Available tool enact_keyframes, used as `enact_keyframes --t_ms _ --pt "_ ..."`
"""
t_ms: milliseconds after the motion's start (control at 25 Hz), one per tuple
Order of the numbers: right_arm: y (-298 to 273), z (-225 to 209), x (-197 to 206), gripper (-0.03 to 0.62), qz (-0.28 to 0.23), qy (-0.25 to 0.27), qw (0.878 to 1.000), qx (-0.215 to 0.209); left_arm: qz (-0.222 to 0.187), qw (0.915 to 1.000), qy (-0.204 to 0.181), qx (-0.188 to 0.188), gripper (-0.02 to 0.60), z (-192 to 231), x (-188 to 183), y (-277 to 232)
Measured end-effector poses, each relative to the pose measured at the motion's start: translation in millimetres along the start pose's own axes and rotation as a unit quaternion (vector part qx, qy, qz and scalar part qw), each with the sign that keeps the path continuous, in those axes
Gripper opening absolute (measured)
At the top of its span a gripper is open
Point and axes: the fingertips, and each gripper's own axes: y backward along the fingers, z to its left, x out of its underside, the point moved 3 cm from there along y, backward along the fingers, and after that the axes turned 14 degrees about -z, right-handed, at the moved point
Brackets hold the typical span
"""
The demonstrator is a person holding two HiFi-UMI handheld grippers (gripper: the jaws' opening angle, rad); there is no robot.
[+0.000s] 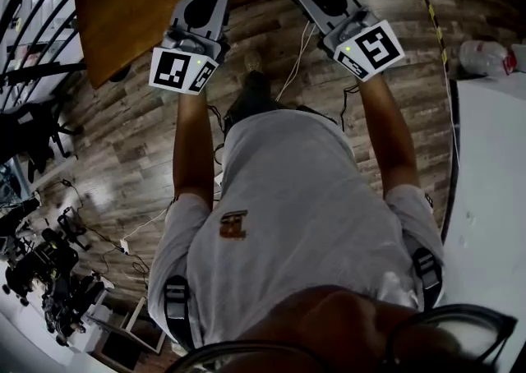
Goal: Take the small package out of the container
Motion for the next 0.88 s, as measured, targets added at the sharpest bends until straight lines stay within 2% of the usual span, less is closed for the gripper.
enact_keyframes --t_ms 560,880 --pt "-145 -99 46 0.031 0.022 0.005 0.999 0.039 0.006 0.9994 0.014 0.032 0.018 177 35 -72" --pt "-211 -132 67 0.031 0.032 0.024 0.998 0.056 0.034 0.9952 -0.018 0.090 0.018 249 63 -101"
